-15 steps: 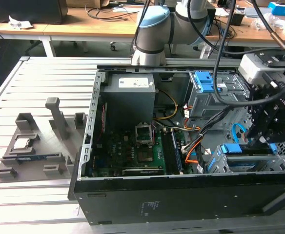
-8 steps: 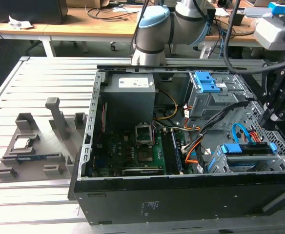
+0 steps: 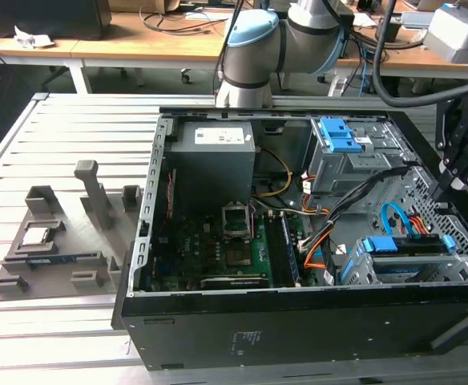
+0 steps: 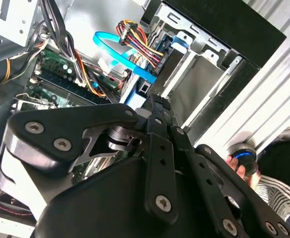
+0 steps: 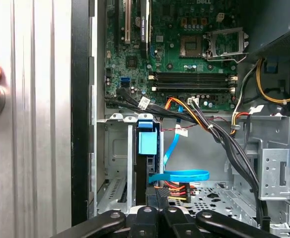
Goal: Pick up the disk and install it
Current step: 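Insert the second disk wire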
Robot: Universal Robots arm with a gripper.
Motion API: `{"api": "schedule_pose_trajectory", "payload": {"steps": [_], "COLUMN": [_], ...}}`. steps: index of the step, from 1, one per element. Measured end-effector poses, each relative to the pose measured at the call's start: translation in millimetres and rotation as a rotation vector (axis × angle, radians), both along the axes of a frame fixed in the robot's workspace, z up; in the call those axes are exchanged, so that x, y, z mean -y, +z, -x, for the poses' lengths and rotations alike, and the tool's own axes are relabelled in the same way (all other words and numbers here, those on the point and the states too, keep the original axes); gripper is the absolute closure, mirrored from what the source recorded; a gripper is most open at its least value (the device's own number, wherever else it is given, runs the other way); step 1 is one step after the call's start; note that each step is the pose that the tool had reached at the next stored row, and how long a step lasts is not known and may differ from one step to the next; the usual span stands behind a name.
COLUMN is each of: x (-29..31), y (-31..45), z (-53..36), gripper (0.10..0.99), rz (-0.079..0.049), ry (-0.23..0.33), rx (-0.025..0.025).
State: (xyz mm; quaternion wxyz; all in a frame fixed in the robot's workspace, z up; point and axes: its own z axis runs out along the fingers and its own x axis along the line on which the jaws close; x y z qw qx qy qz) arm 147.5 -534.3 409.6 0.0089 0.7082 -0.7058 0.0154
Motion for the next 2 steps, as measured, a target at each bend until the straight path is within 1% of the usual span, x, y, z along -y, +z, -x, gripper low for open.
{"api": "schedule_pose_trajectory", "payload": {"steps": [2], "x": [0.0], "y": [0.2], "z": [0.0], "gripper": [0.980], "rz": [0.000], "ry": [0.000], "rx": [-0.0001]}}
